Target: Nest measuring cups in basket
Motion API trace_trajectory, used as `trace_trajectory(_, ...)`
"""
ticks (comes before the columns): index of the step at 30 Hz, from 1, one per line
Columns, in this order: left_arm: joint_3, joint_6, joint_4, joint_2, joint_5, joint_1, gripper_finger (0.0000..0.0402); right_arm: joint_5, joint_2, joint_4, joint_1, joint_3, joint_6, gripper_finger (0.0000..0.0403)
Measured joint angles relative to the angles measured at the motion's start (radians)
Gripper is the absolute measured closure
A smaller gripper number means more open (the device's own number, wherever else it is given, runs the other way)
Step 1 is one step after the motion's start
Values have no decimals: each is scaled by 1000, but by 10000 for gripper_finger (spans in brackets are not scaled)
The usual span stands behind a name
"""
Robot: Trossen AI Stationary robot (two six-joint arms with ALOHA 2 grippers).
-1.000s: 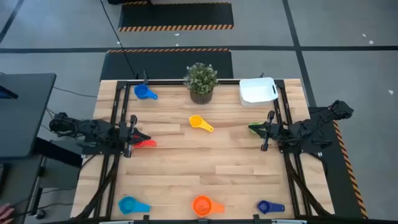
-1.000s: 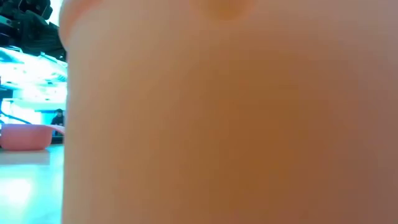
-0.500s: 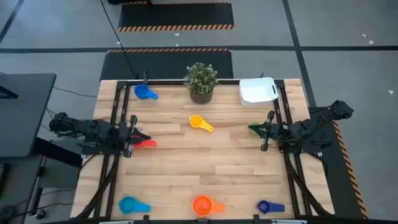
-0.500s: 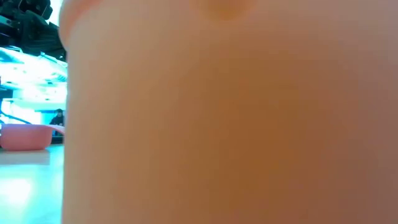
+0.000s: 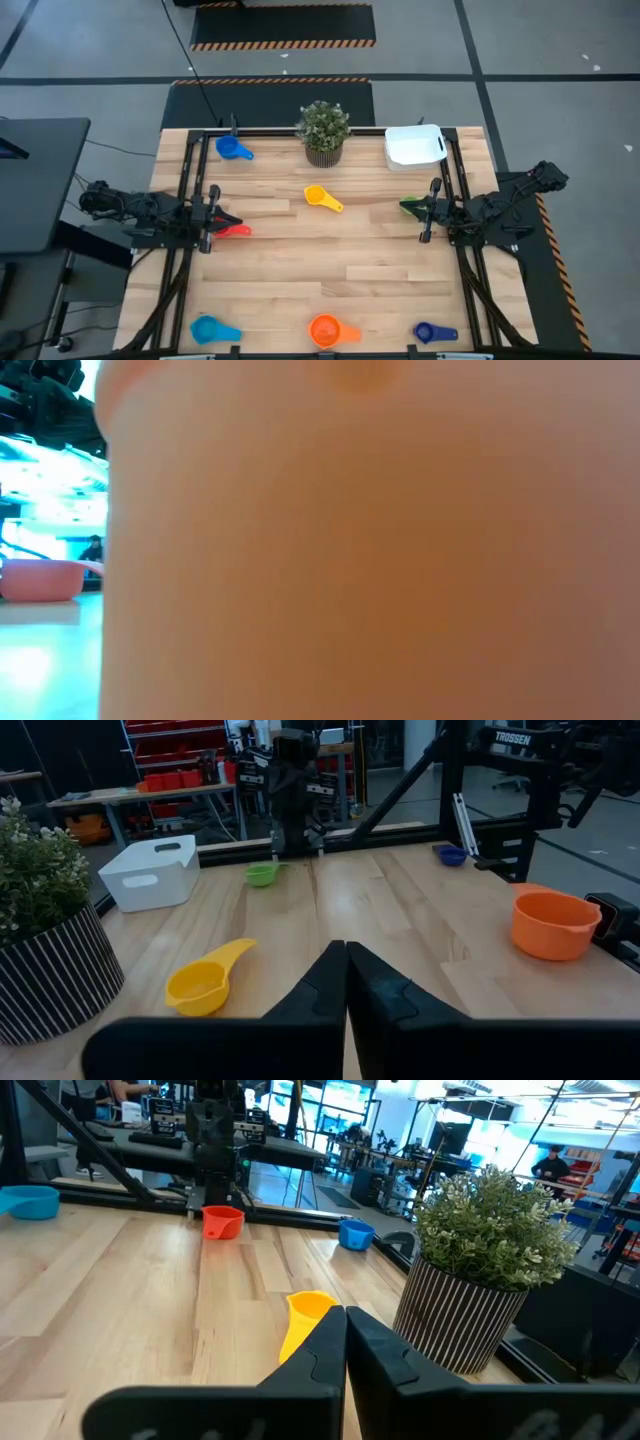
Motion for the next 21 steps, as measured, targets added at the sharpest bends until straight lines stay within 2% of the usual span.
trace_trajectory(5, 0, -5, 9, 0, 0, 0, 388, 0, 0, 0, 0, 0, 0, 385)
trace_trajectory(15, 0, -229, 52, 0, 2, 0, 388, 0, 0, 0, 0, 0, 0, 385)
trace_trajectory(21, 0, -212, 52, 0, -1, 0, 388, 0, 0, 0, 0, 0, 0, 385)
